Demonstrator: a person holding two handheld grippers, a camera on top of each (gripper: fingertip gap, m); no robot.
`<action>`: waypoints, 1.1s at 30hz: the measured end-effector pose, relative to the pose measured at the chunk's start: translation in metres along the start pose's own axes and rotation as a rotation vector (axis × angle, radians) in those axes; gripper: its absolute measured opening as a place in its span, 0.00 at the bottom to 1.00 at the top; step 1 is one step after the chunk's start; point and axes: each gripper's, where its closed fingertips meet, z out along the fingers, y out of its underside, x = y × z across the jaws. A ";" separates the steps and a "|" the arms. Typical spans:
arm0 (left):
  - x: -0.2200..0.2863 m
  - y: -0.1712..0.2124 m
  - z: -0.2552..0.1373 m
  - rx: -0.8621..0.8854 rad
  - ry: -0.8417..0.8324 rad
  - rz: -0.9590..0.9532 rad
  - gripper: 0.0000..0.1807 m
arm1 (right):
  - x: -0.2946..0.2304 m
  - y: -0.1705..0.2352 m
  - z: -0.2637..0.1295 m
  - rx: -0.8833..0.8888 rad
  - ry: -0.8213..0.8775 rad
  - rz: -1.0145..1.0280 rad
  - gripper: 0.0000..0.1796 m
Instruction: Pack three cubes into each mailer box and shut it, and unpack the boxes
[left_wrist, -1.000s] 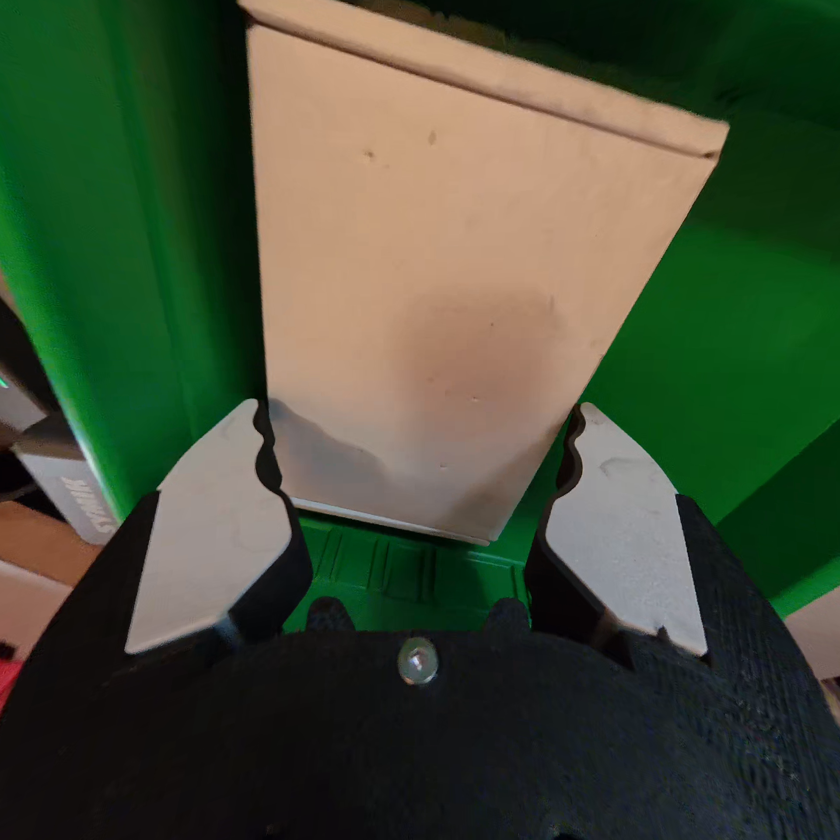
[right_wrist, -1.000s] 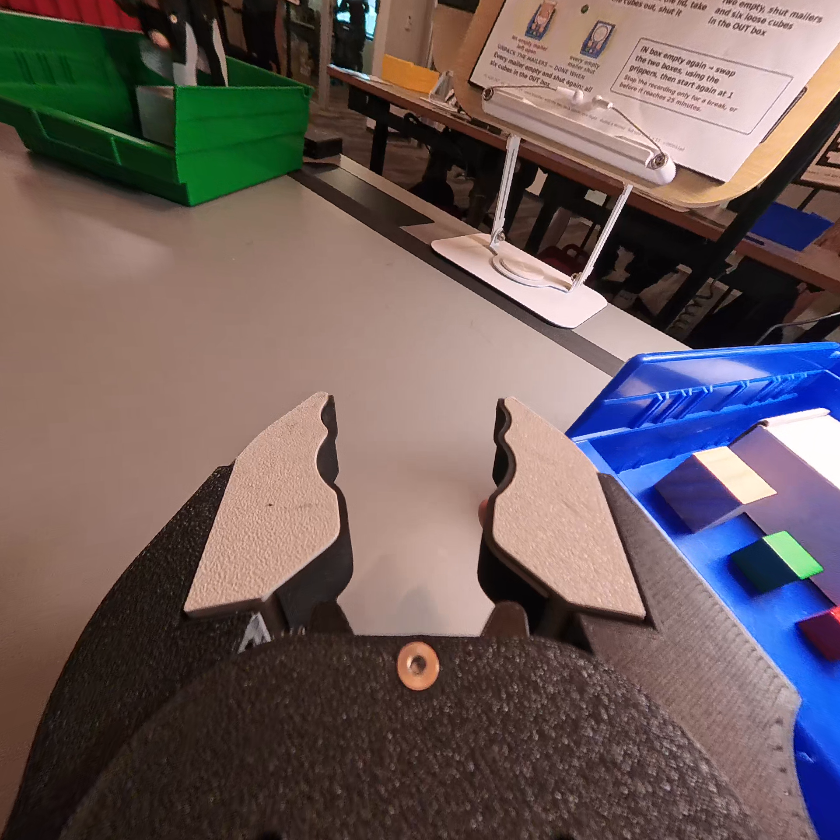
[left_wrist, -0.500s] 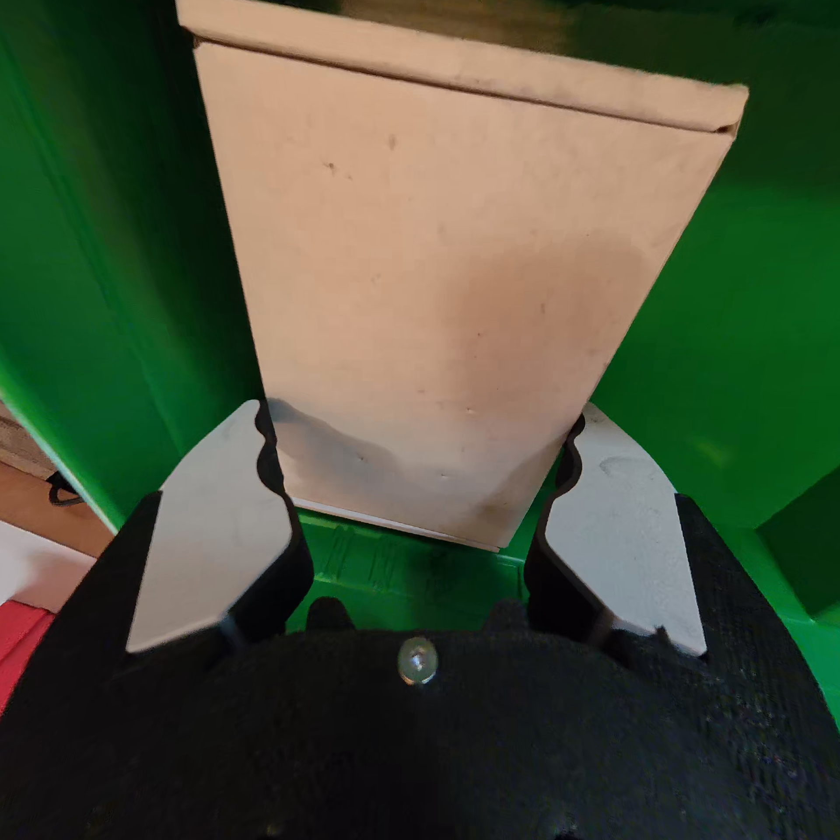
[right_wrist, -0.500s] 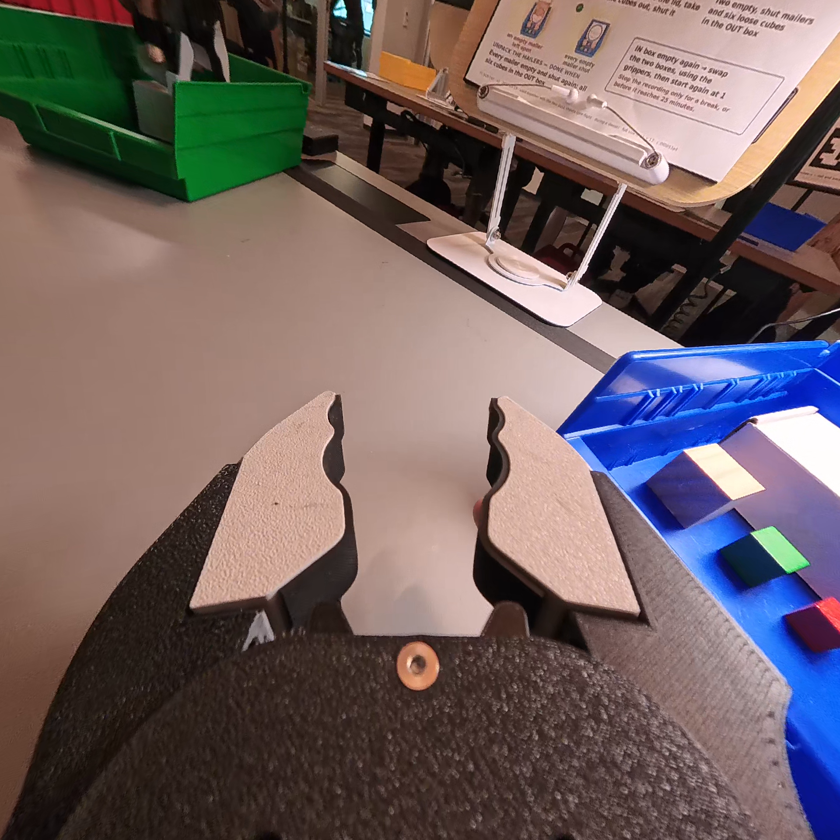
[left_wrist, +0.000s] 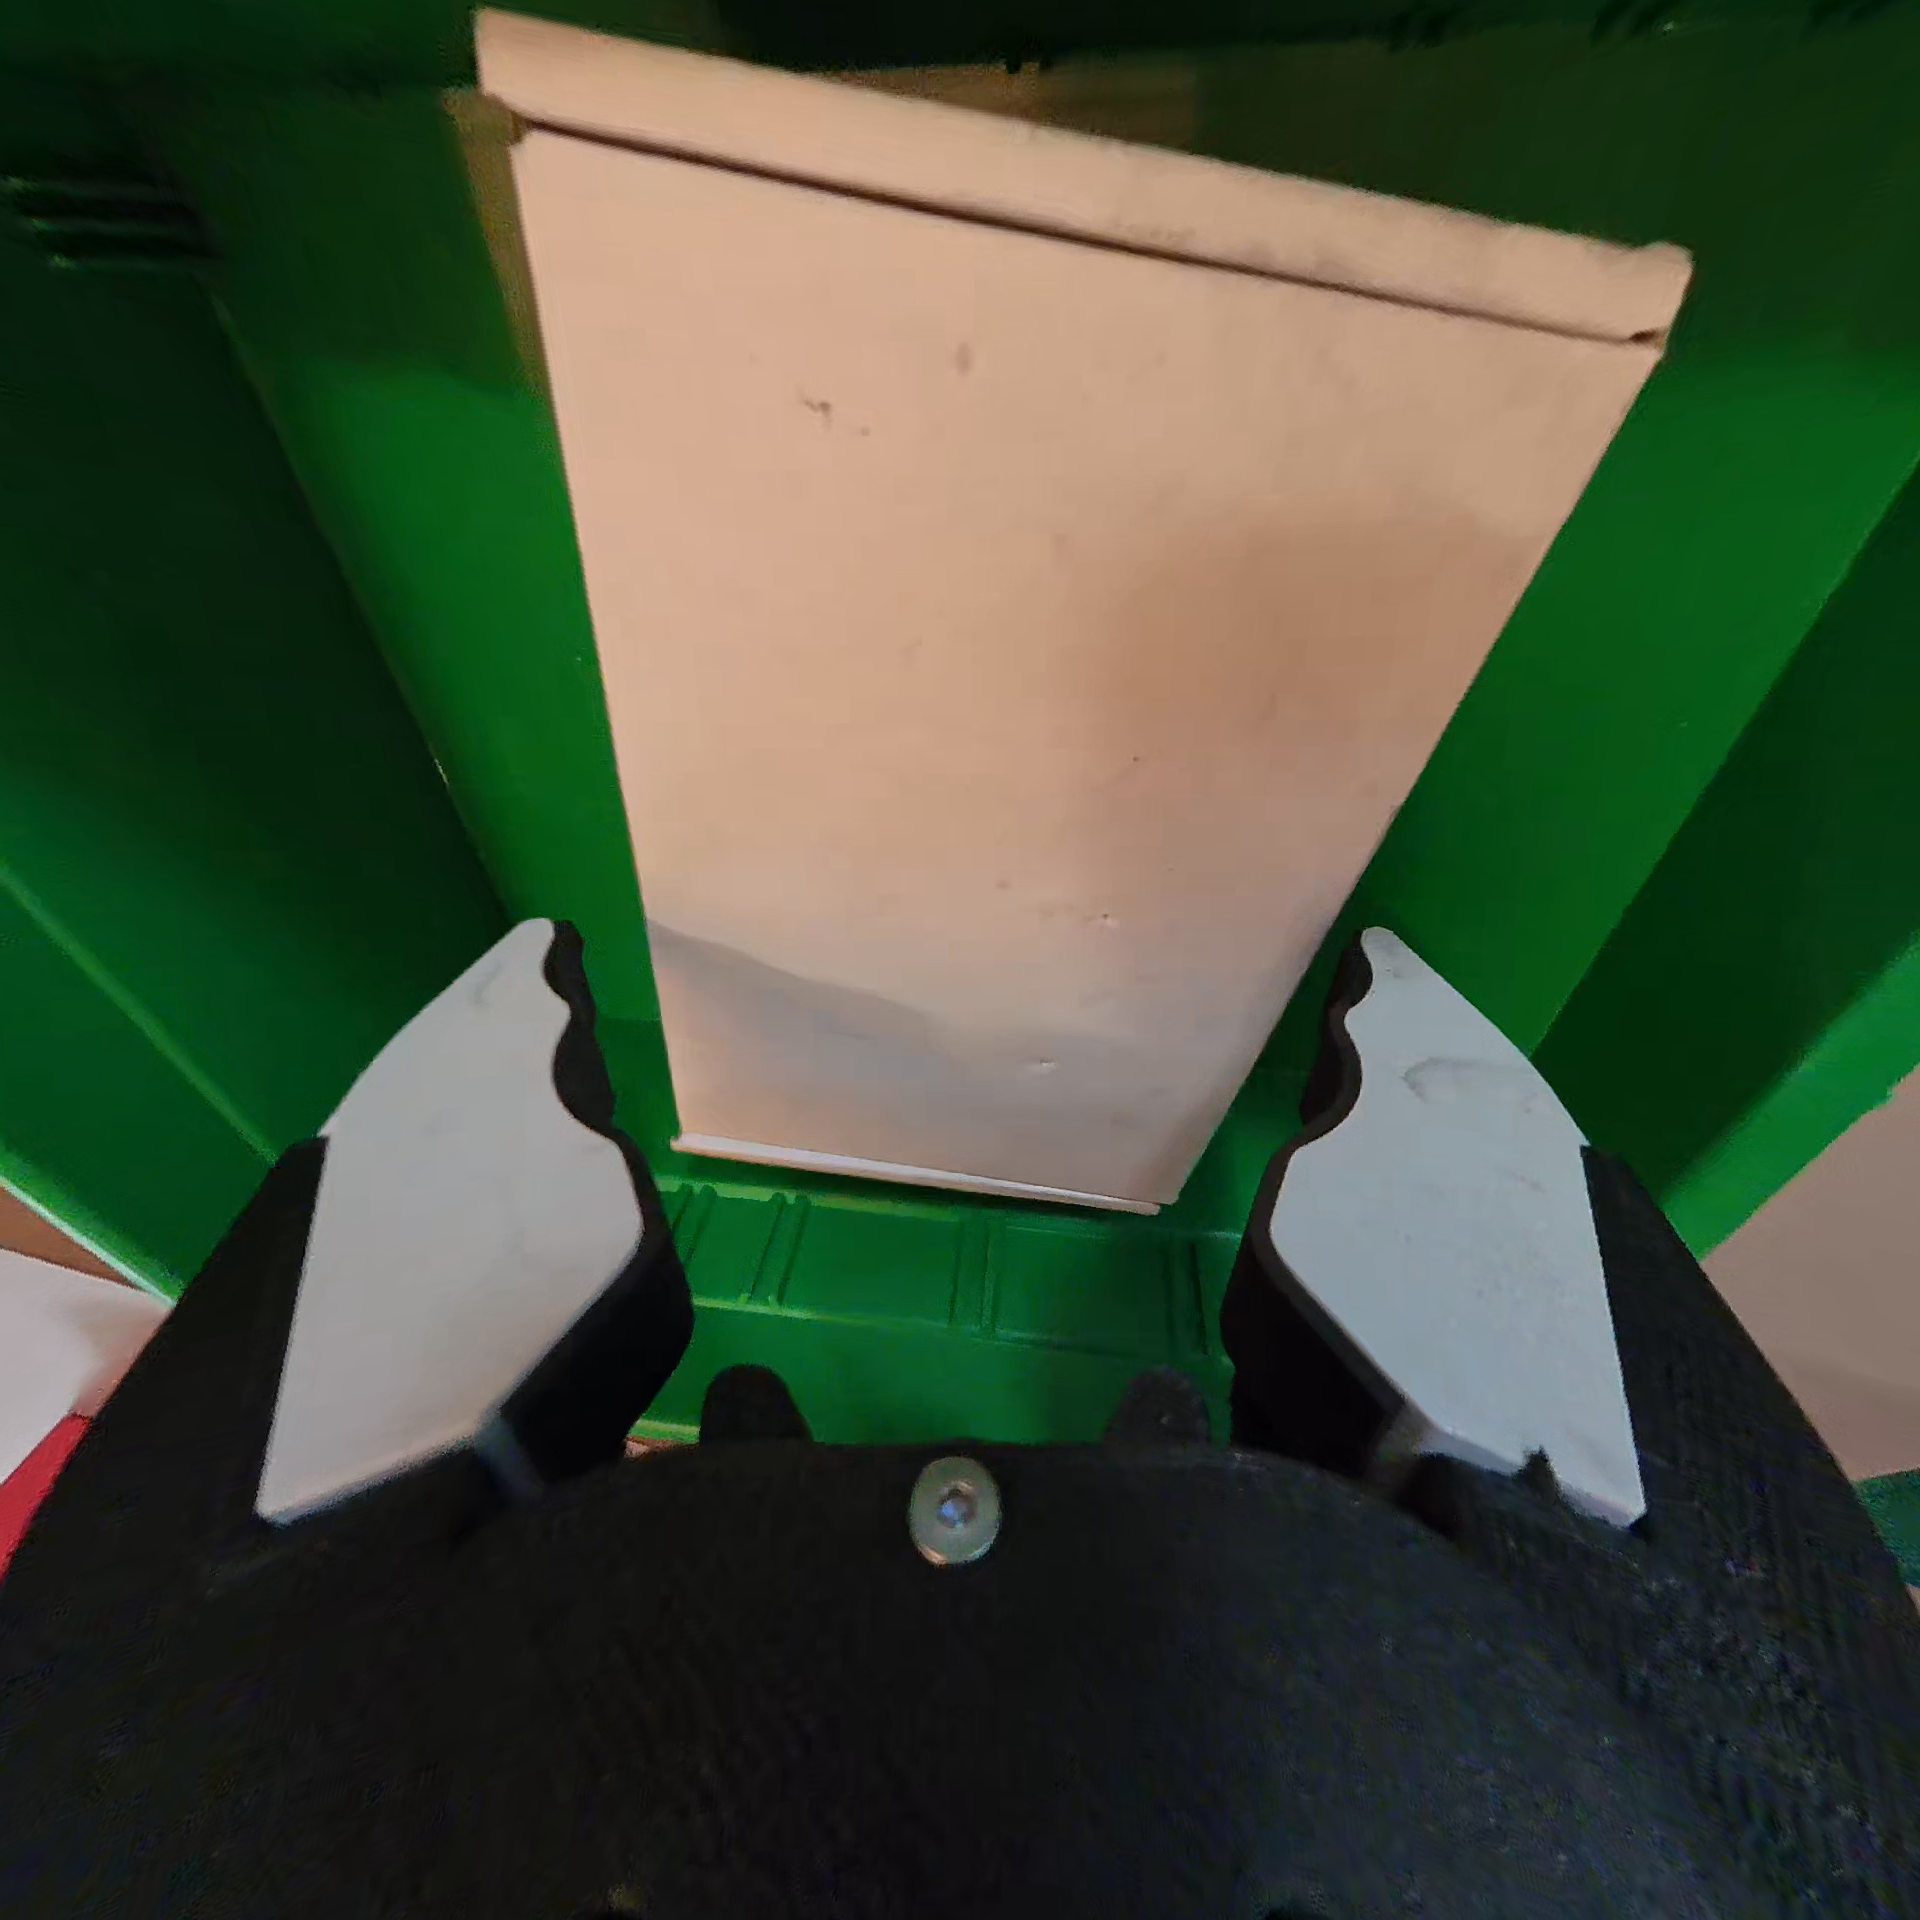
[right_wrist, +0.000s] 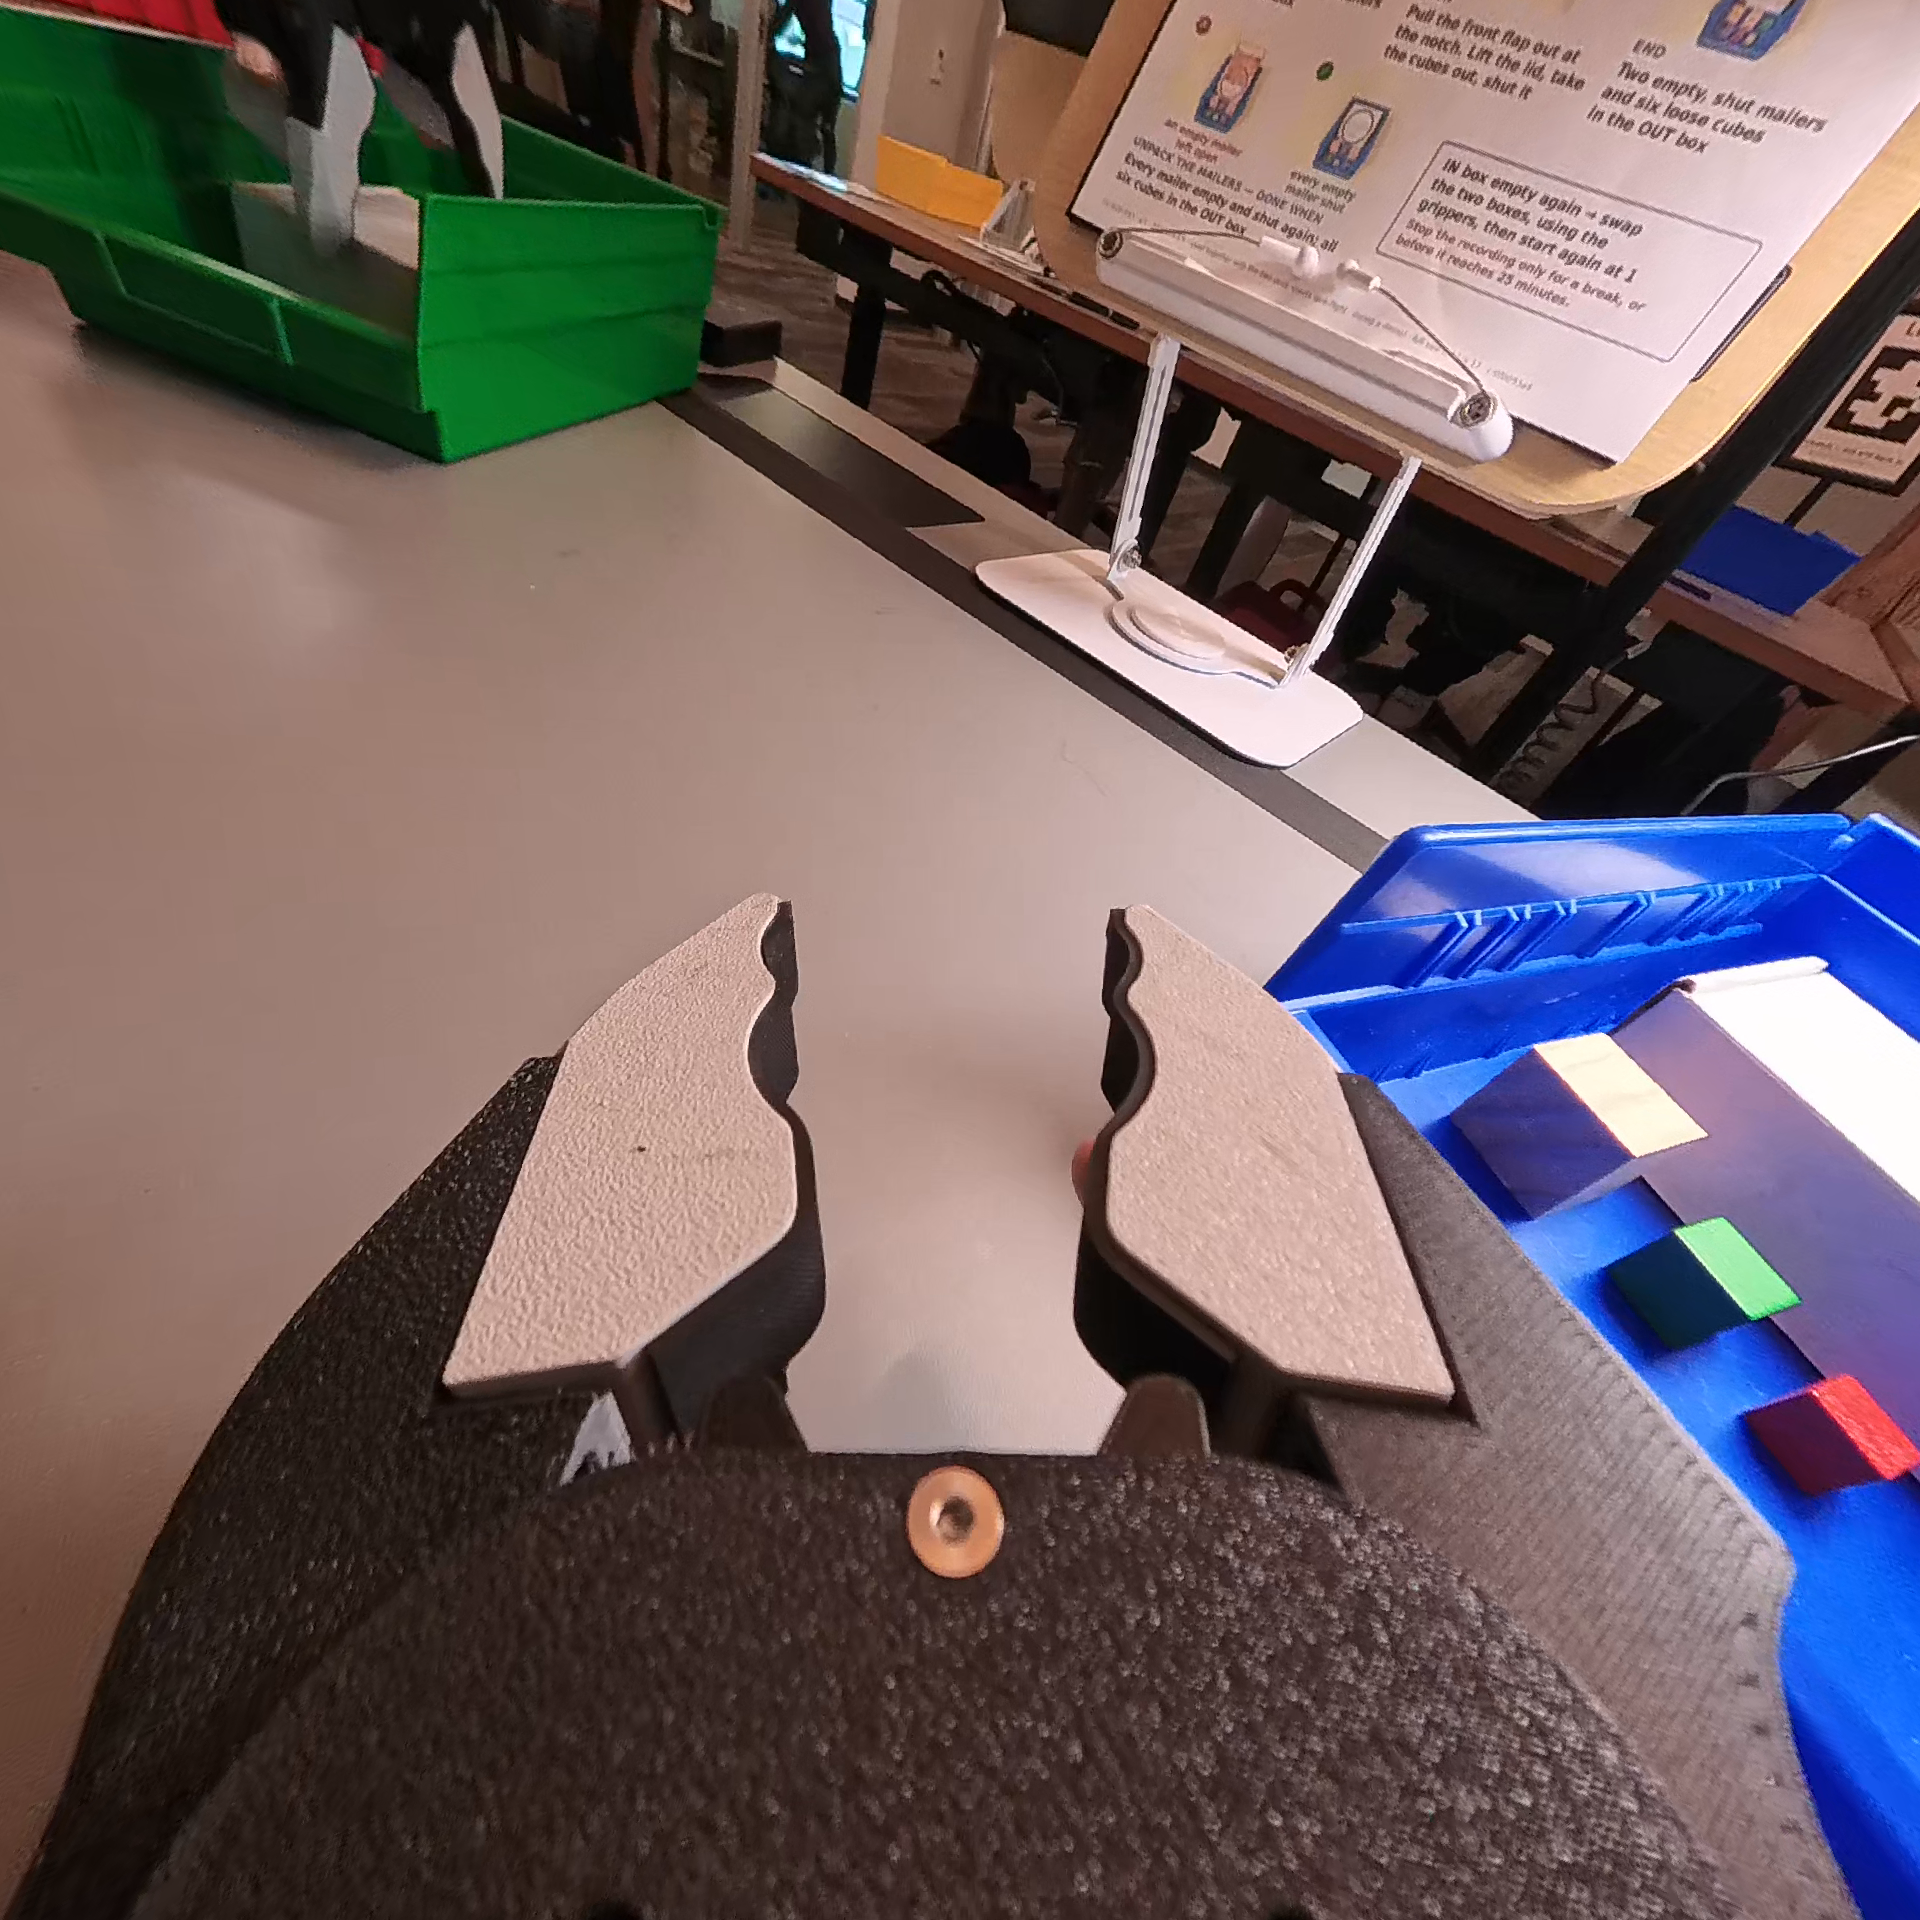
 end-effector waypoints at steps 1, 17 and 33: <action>-0.001 0.001 0.002 -0.002 0.001 0.006 0.72 | 0.000 0.001 0.000 -0.002 0.001 -0.003 0.32; -0.001 0.019 -0.035 0.082 -0.111 -0.027 0.71 | -0.001 0.000 -0.002 0.001 -0.001 -0.003 0.31; 0.211 -0.138 -0.130 0.420 -0.091 0.411 0.71 | -0.045 -0.011 0.002 0.017 -0.118 -0.100 0.32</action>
